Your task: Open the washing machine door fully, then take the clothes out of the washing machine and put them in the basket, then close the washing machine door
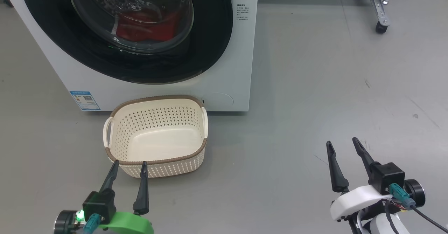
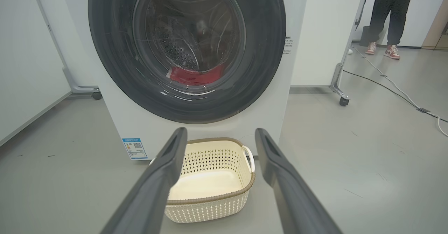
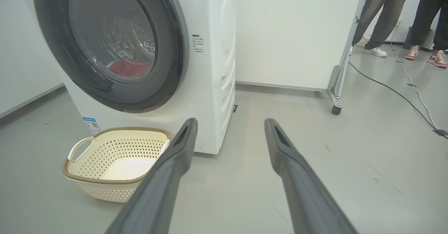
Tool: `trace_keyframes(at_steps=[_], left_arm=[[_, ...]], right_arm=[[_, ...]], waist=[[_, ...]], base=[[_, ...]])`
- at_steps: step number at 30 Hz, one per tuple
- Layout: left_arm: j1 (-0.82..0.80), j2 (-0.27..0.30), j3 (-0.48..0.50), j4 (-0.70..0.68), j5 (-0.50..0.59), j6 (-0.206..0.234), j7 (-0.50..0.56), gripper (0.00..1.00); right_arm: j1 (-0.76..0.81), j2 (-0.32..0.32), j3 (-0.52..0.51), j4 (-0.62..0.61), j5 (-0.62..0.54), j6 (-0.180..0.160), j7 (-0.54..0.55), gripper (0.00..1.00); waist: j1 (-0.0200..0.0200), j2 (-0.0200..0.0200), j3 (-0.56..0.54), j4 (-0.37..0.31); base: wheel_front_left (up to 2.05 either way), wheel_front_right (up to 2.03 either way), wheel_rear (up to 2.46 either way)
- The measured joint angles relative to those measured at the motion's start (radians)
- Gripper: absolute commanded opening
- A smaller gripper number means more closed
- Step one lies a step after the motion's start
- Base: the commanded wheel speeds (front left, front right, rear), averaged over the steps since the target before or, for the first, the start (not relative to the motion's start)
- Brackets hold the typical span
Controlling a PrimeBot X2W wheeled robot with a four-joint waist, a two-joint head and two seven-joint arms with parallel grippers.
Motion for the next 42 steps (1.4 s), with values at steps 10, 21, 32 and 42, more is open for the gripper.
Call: trace_keyframes(at_steps=[10, 21, 32, 42], left_arm=[[0.0, 0.0, -0.006, 0.005, 0.0, 0.001, 0.0, 1.0], [0.0, 0.0, -0.007, 0.011, -0.002, 0.009, 0.0, 1.0], [0.0, 0.0, -0.002, 0.011, -0.012, 0.013, 0.0, 1.0], [0.0, 0.0, -0.006, 0.005, -0.016, 0.013, 0.0, 1.0]], right_arm=[[-0.001, 0.001, 0.0, 0.02, 0.008, 0.0, 0.0, 1.0], [-0.011, 0.002, 0.004, 0.031, 0.008, 0.0, 0.0, 1.0], [-0.02, 0.003, 0.016, 0.036, 0.0, 0.0, 0.0, 1.0], [-0.021, 0.002, 0.016, 0.001, -0.012, 0.0, -0.002, 0.95]], waist=[[0.0, 0.0, -0.005, 0.001], [0.0, 0.0, -0.007, 0.003], [0.0, 0.0, -0.018, 0.001], [0.0, 0.0, -0.012, 0.001]], base=[[0.0, 0.0, 0.0], [0.0, 0.0, 0.0], [0.0, 0.0, 0.0], [0.0, 0.0, 0.0]])
